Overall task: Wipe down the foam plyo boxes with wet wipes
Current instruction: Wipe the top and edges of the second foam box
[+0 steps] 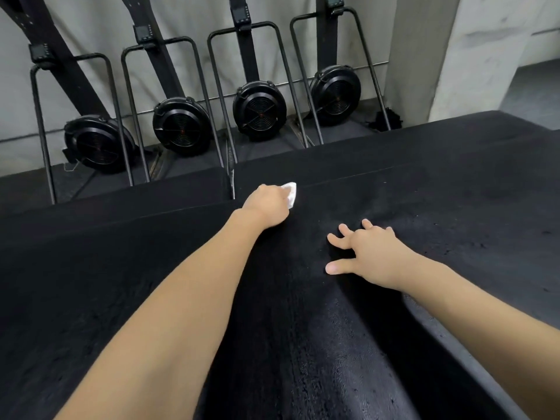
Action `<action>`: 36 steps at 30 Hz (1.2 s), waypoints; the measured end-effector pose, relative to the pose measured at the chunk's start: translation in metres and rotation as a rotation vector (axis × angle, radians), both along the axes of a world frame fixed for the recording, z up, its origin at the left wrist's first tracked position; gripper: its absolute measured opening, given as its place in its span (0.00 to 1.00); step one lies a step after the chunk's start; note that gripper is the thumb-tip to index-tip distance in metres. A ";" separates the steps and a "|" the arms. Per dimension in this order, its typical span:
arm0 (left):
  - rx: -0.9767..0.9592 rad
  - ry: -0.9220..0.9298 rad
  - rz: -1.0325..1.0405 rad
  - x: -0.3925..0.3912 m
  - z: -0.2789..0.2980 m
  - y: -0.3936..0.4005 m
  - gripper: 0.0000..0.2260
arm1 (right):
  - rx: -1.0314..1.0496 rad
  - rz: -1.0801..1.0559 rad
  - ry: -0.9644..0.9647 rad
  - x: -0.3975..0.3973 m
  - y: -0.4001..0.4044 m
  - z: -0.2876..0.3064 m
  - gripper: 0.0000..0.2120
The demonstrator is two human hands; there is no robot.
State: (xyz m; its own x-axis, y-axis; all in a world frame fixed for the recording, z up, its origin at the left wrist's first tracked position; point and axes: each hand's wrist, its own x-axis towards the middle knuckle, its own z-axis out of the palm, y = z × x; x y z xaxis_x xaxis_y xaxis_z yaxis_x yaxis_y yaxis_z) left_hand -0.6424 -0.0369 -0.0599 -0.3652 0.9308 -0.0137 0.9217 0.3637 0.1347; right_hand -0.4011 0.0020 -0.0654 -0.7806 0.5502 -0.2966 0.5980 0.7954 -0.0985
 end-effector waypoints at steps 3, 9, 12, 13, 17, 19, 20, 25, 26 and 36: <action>0.042 -0.051 -0.149 0.030 0.002 -0.026 0.09 | -0.003 -0.005 0.012 0.000 0.001 -0.001 0.36; 0.069 -0.031 -0.528 0.078 -0.006 -0.127 0.07 | -0.054 -0.029 0.109 0.001 0.000 0.001 0.36; -0.005 -0.030 -0.483 0.070 -0.002 -0.119 0.06 | -0.049 -0.026 0.097 0.000 0.003 0.000 0.38; -0.012 -0.023 -0.440 0.065 0.000 -0.108 0.06 | -0.049 -0.025 0.090 0.000 0.004 0.000 0.38; -0.006 -0.020 -0.198 0.043 0.009 -0.055 0.08 | -0.068 -0.034 0.083 0.000 0.004 -0.001 0.39; 0.001 -0.008 -0.105 0.034 0.007 -0.033 0.09 | -0.074 -0.038 0.076 0.000 0.004 0.000 0.39; 0.011 -0.010 -0.076 0.029 0.004 -0.023 0.08 | -0.073 -0.037 0.075 0.000 0.003 0.000 0.39; -0.047 -0.013 -0.007 0.016 0.002 0.002 0.15 | -0.045 -0.029 0.069 0.000 0.003 0.000 0.38; -0.050 -0.027 0.005 0.016 0.002 0.002 0.18 | -0.047 -0.029 0.072 0.000 0.003 0.000 0.38; 0.005 -0.066 -0.269 0.074 -0.011 -0.101 0.17 | -0.205 0.002 0.078 0.023 0.002 0.021 0.31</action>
